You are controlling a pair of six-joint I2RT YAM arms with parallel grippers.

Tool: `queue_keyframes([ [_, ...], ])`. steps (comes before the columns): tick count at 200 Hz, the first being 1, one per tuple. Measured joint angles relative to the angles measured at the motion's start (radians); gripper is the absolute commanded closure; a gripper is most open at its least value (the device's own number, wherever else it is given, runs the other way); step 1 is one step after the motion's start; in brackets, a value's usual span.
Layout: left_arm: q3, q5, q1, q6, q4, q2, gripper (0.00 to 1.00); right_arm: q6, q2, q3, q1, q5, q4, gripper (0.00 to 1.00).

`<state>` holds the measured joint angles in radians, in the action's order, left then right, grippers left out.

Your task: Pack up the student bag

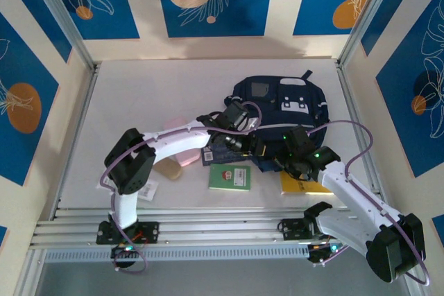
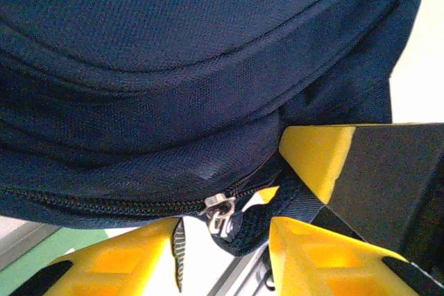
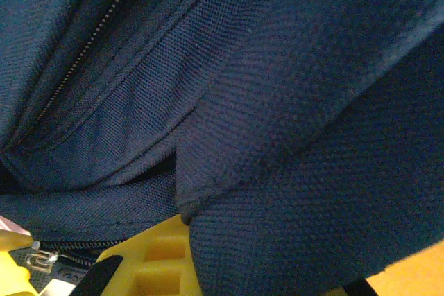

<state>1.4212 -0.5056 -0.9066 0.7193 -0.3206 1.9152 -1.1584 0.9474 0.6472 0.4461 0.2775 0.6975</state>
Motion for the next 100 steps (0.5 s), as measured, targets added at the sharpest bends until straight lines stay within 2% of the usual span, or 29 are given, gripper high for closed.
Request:
queue_keyframes([
  [38,-0.001,-0.01,-0.003,0.011,0.006,0.01,0.75,0.0,0.01,0.0,0.0,-0.003,-0.002,1.0],
  [100,0.011,-0.022,-0.005,0.034,0.012,0.037,0.98,0.0,0.013,-0.002,0.006,-0.003,-0.003,1.0],
])
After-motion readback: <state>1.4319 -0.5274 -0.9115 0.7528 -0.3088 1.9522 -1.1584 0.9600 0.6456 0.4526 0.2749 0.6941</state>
